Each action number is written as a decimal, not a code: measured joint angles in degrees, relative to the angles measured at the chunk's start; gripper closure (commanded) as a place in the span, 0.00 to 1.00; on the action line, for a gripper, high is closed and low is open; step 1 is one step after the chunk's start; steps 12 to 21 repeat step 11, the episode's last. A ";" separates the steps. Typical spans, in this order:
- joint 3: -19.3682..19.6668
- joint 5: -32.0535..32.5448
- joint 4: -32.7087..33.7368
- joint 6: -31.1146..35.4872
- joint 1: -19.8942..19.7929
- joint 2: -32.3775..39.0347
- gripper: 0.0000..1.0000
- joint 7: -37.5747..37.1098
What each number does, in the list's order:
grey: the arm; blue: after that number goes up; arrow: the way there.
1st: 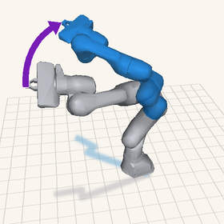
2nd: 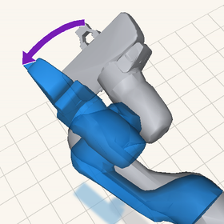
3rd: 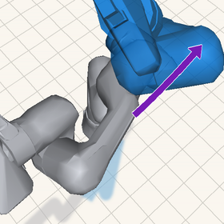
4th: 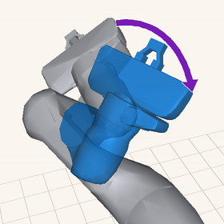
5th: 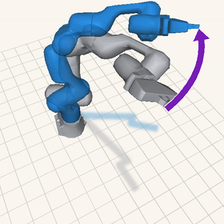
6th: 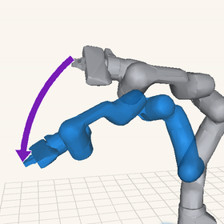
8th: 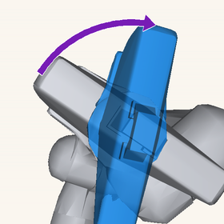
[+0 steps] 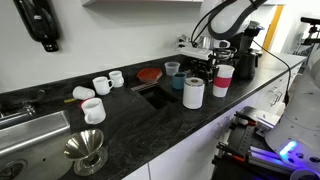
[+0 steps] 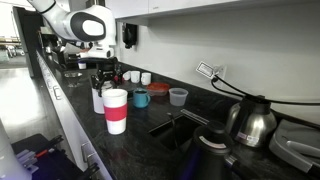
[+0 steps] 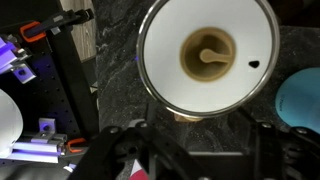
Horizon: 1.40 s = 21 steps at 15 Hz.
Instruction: Move the white object slightly to the right
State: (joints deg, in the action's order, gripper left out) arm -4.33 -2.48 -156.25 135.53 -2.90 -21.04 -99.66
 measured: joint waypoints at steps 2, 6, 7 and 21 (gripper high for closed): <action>-0.13 1.90 0.31 -0.64 -0.03 -0.65 0.00 0.11; -1.08 5.84 1.10 -1.95 -0.11 -3.69 0.00 1.01; -1.26 5.84 1.21 -2.19 0.02 -4.71 0.00 1.82; -1.35 5.84 1.11 -2.85 0.02 -5.64 0.00 2.51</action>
